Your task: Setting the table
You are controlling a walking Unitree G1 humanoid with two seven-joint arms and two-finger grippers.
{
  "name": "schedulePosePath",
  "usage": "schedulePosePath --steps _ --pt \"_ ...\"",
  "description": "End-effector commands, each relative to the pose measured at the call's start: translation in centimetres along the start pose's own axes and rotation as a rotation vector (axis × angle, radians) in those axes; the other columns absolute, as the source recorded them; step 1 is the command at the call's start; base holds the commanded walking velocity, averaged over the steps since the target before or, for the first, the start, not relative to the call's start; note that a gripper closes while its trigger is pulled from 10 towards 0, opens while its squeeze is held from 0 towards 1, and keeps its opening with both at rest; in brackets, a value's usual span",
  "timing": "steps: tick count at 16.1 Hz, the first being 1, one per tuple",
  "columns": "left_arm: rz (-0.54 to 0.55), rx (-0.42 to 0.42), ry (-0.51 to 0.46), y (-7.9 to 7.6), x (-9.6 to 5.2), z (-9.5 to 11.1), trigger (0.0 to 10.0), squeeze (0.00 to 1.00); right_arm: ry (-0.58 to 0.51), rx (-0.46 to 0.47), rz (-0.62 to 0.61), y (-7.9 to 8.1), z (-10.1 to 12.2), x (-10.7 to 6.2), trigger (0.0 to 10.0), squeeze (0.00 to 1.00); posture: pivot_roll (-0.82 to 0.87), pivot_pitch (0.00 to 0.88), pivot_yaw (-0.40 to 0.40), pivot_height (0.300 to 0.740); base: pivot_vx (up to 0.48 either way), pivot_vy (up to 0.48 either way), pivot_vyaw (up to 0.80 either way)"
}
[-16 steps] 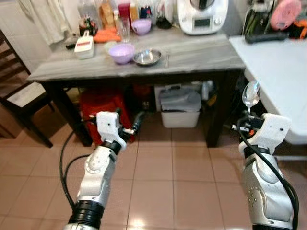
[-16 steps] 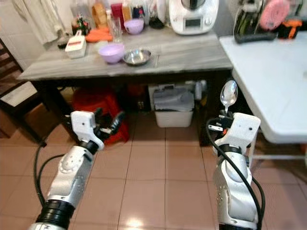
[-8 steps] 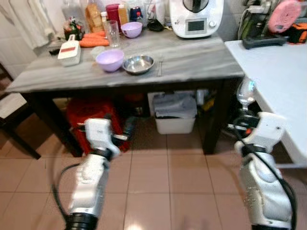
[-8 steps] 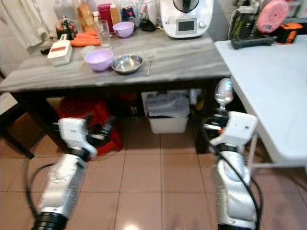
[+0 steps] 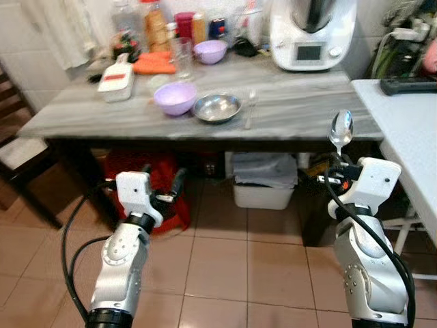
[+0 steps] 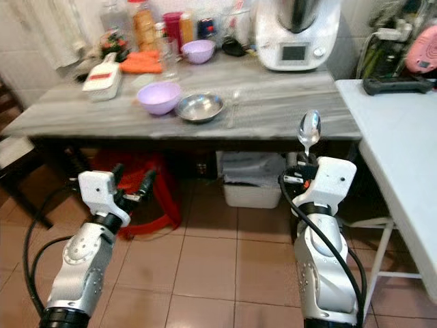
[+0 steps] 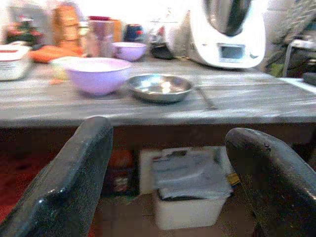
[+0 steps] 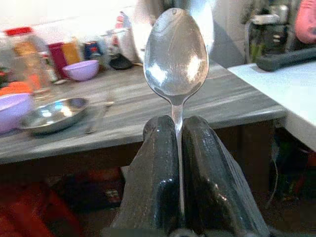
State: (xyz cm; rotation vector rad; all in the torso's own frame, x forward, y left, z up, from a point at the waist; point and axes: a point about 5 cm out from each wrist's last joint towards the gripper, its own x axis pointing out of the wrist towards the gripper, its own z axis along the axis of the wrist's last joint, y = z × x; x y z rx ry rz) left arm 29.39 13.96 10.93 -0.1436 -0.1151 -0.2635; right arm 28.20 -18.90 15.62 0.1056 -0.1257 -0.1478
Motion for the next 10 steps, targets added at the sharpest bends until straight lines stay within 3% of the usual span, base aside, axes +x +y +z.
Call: schedulePosePath --steps 1,10 --pt "-0.027 0.0 0.006 -0.6 0.0 0.1 10.0 0.0 -0.007 -0.001 -0.019 -0.4 0.3 -0.1 10.0 0.0 -0.09 0.043 0.06 0.74 0.42 0.0 0.0" --pt "-0.055 -0.029 0.017 -1.9 -0.7 -0.1 10.0 0.0 -0.003 -0.009 -0.031 -1.0 0.4 -0.4 10.0 0.0 -0.1 0.06 0.062 0.74 0.423 0.0 0.0"
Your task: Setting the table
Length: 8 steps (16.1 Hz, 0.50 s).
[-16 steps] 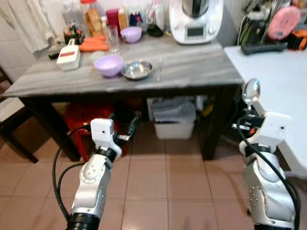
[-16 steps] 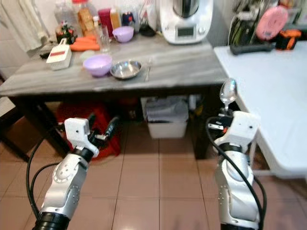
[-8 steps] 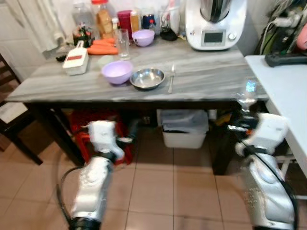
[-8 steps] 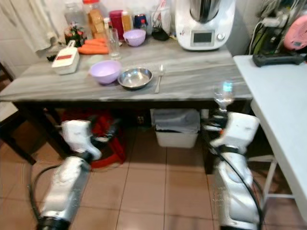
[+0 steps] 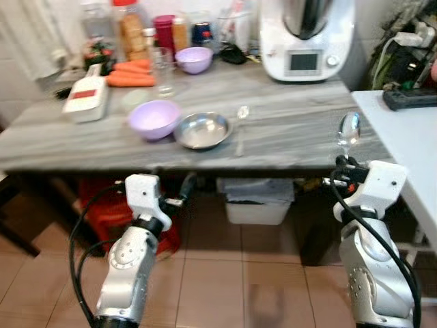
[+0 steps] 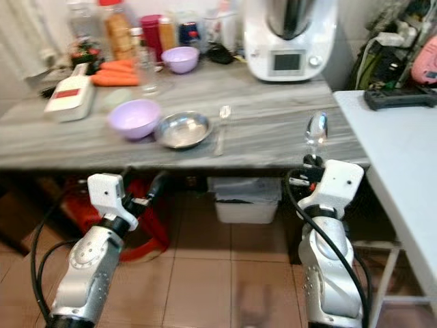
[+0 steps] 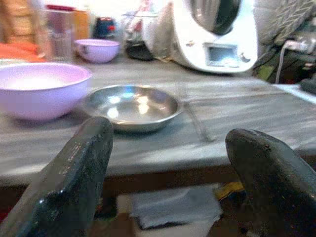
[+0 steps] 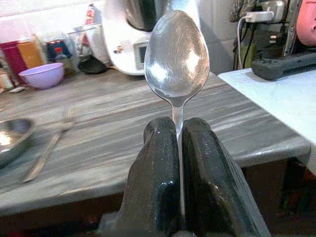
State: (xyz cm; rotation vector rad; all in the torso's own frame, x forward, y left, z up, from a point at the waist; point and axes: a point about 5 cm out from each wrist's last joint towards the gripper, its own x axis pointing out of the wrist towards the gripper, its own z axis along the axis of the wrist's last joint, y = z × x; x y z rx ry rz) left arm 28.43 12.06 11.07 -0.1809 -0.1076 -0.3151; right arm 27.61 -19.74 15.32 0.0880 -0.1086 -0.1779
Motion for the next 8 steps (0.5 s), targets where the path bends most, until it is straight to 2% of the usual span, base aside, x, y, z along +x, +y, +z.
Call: schedulePosePath --steps 1,8 --pt "-0.006 0.009 0.012 0.09 -0.32 -0.02 10.0 0.0 -0.016 0.012 -0.002 -0.05 0.54 0.03 10.0 0.0 -0.1 0.06 0.062 0.74 0.424 0.0 0.0" --pt "-0.021 -0.003 0.028 -0.59 -0.68 -0.14 10.0 0.0 0.064 -0.009 0.037 0.71 0.04 0.11 10.0 0.0 -0.11 0.064 0.068 0.74 0.423 0.0 0.0"
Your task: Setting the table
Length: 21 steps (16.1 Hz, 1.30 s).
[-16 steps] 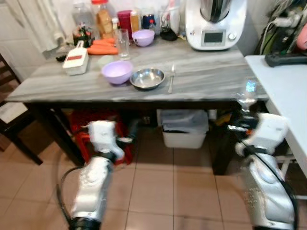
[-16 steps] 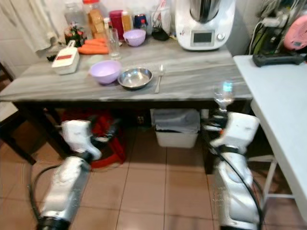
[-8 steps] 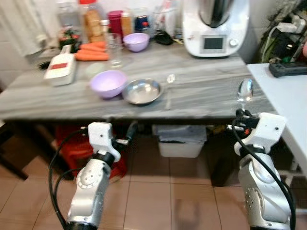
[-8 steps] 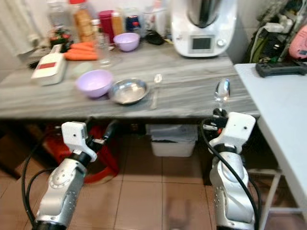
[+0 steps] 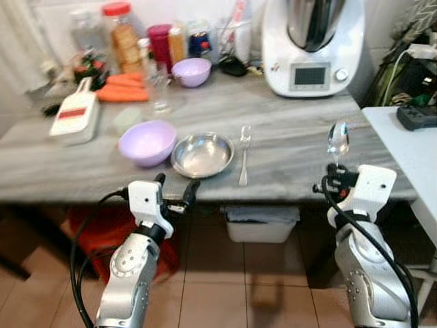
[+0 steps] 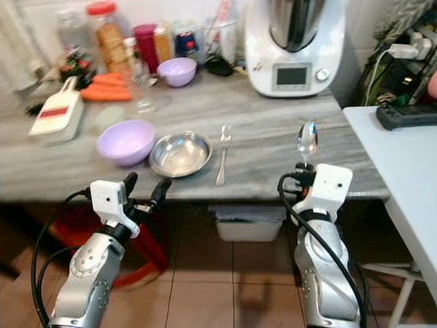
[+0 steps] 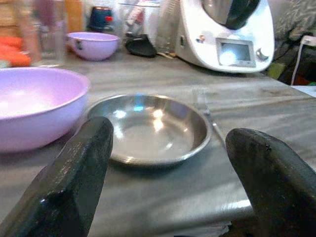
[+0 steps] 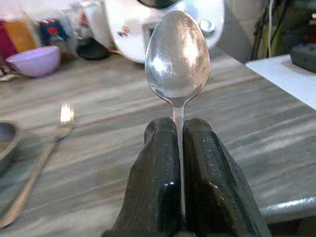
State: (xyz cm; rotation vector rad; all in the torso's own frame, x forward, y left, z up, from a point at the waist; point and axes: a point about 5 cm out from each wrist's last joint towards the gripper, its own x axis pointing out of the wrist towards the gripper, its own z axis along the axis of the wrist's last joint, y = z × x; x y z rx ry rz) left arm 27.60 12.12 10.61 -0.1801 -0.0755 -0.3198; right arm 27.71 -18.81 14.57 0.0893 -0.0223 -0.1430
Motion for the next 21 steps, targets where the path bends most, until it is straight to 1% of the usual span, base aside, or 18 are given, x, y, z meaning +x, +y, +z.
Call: schedulePosePath --steps 1,2,4,5,6,7,8,9,11,12,13,14,17,18,21 --pt "-0.018 0.002 -0.002 -0.4 0.2 0.3 10.0 0.0 -0.023 0.009 0.022 -0.1 1.0 0.3 10.0 0.0 -0.11 0.062 0.069 0.74 0.416 0.0 0.0" --pt "-0.017 0.004 -0.002 -0.4 0.2 0.3 10.0 0.0 -0.025 0.027 0.02 -0.3 1.1 0.4 10.0 0.0 -0.11 0.059 0.068 0.74 0.409 0.0 0.0" --pt "-0.007 0.007 0.001 -0.3 0.1 0.3 10.0 0.0 -0.019 -0.011 0.02 -0.4 1.1 0.5 10.0 0.0 -0.11 0.057 0.069 0.74 0.373 0.0 0.0" --pt "0.001 0.01 0.001 -0.2 0.0 0.3 10.0 0.0 -0.022 -0.017 0.035 -0.2 1.1 0.6 10.0 0.0 -0.11 0.055 0.07 0.74 0.3 0.0 0.0" --pt "0.012 0.009 -0.003 -0.1 -0.1 0.3 10.0 0.0 -0.044 -0.069 0.04 0.0 1.3 0.7 10.0 0.0 -0.11 0.054 0.071 0.74 0.0 0.0 0.0" --pt "0.019 0.007 -0.009 -0.1 -0.2 0.4 10.0 0.0 -0.058 -0.093 0.055 0.1 1.3 0.7 10.0 0.0 -0.11 0.054 0.071 0.74 0.0 0.0 0.0" --pt "0.023 0.016 -0.019 0.0 -0.4 0.5 10.0 0.0 -0.066 -0.047 0.089 0.3 1.3 0.7 10.0 0.0 -0.1 0.053 0.073 0.74 0.0 0.0 0.0" --pt "0.025 0.026 -0.012 0.2 -0.7 0.4 10.0 0.0 -0.058 -0.041 0.114 0.4 1.2 0.5 10.0 0.0 -0.11 0.052 0.075 0.74 0.0 0.0 0.0" --pt "0.02 0.036 -0.009 0.4 -1.3 0.4 10.0 0.0 -0.058 -0.022 0.091 0.2 1.1 0.4 10.0 0.0 -0.1 0.051 0.075 0.74 0.0 0.0 0.0" --pt "0.013 0.045 -0.003 0.5 -1.6 0.4 10.0 0.0 -0.028 0.018 0.085 0.3 0.8 0.4 10.0 0.0 -0.09 0.05 0.077 0.74 0.0 0.0 0.0" --pt "0.006 0.057 0.004 0.8 -2.1 0.3 10.0 0.0 -0.007 0.04 0.107 0.9 0.5 0.4 10.0 0.0 -0.09 0.05 0.077 0.74 0.0 0.0 0.0" --pt "0.004 0.06 0.007 0.9 -2.4 0.3 10.0 0.0 0.004 0.054 0.119 1.2 0.3 0.4 10.0 0.0 -0.08 0.048 0.079 0.74 0.0 0.0 0.0" --pt "0.001 0.081 0.012 1.3 -3.2 0.5 10.0 0.0 0.06 0.067 0.137 2.0 -0.7 0.8 10.0 0.0 -0.06 0.042 0.077 0.74 0.0 0.0 0.0" --pt "-0.001 0.085 0.014 1.4 -3.3 0.6 10.0 0.0 0.066 0.056 0.136 2.1 -0.8 1.0 10.0 0.0 -0.06 0.041 0.077 0.74 0.0 0.0 0.0" --pt "-0.015 0.086 0.012 1.5 -3.1 0.7 10.0 0.0 0.06 0.067 0.114 2.1 -0.9 1.4 10.0 0.0 -0.05 0.035 0.077 0.74 0.0 0.0 0.0"
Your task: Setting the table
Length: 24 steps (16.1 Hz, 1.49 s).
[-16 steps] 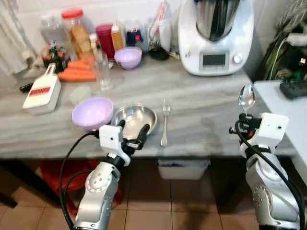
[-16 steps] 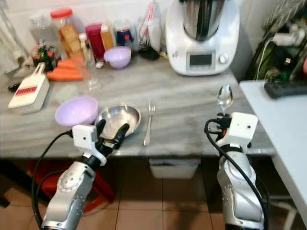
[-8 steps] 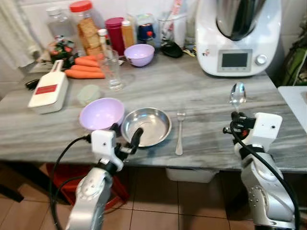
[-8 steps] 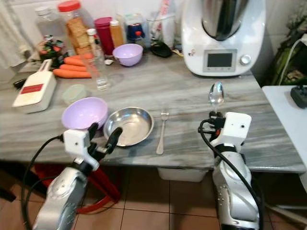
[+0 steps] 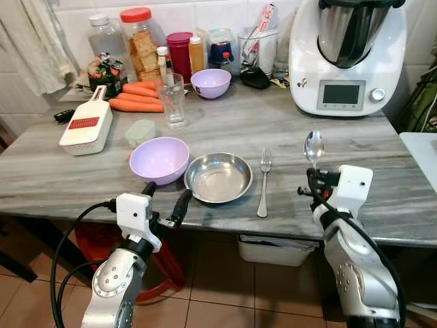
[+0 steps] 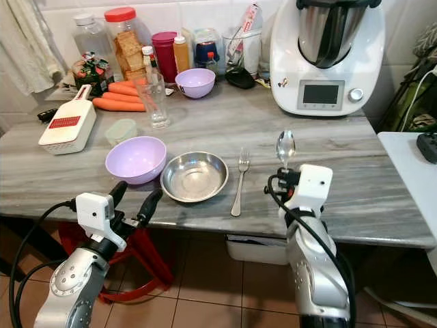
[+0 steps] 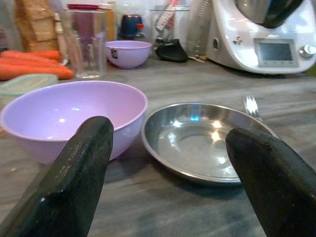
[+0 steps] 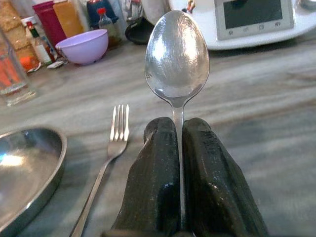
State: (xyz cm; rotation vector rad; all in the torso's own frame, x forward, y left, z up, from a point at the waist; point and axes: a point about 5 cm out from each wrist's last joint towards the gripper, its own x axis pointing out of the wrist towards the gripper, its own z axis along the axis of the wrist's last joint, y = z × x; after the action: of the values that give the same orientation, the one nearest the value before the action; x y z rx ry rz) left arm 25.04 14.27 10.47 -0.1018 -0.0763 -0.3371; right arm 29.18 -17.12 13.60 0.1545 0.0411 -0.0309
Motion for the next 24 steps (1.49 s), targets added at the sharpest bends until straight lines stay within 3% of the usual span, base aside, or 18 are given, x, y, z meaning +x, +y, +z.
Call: schedulePosePath --steps 1,6,8,10,14,17,24 --pt "-0.01 0.013 0.0 0.3 0.1 0.3 10.0 0.0 -0.016 0.004 0.004 0.3 0.3 0.3 10.0 0.0 -0.05 0.034 0.079 0.74 0.0 0.0 0.8" --pt "-0.074 0.013 0.011 0.4 0.3 0.4 10.0 0.0 -0.001 0.048 -0.023 0.4 -0.3 0.6 10.0 0.0 -0.05 0.036 0.09 0.74 0.0 0.0 0.15" --pt "-0.128 -0.026 0.011 0.2 0.3 0.5 10.0 0.0 0.021 0.05 -0.044 0.3 -0.7 0.7 10.0 0.0 -0.05 0.036 0.092 0.74 0.0 0.0 0.0" --pt "-0.251 -0.07 0.037 -0.3 -0.1 0.3 10.0 0.0 0.086 0.039 -0.091 -0.2 -1.7 0.9 10.0 0.0 -0.05 0.037 0.09 0.74 0.0 0.0 0.0" --pt "-0.362 -0.076 0.084 -0.7 -0.5 -0.2 10.0 0.0 0.141 0.077 -0.11 0.0 -2.1 2.2 10.0 0.0 -0.05 0.037 0.09 0.74 0.0 0.0 0.0" --pt "-0.379 -0.069 0.093 -0.6 -0.7 -0.3 10.0 0.0 0.162 0.091 -0.088 0.8 -1.8 3.2 10.0 0.0 -0.05 0.044 0.091 0.74 0.0 0.0 0.0" --pt "-0.392 -0.079 0.096 -1.2 -0.8 -0.5 10.0 0.0 0.259 0.12 -0.094 1.2 -3.2 3.6 10.0 0.0 -0.06 0.051 0.087 0.74 0.0 0.0 0.0"
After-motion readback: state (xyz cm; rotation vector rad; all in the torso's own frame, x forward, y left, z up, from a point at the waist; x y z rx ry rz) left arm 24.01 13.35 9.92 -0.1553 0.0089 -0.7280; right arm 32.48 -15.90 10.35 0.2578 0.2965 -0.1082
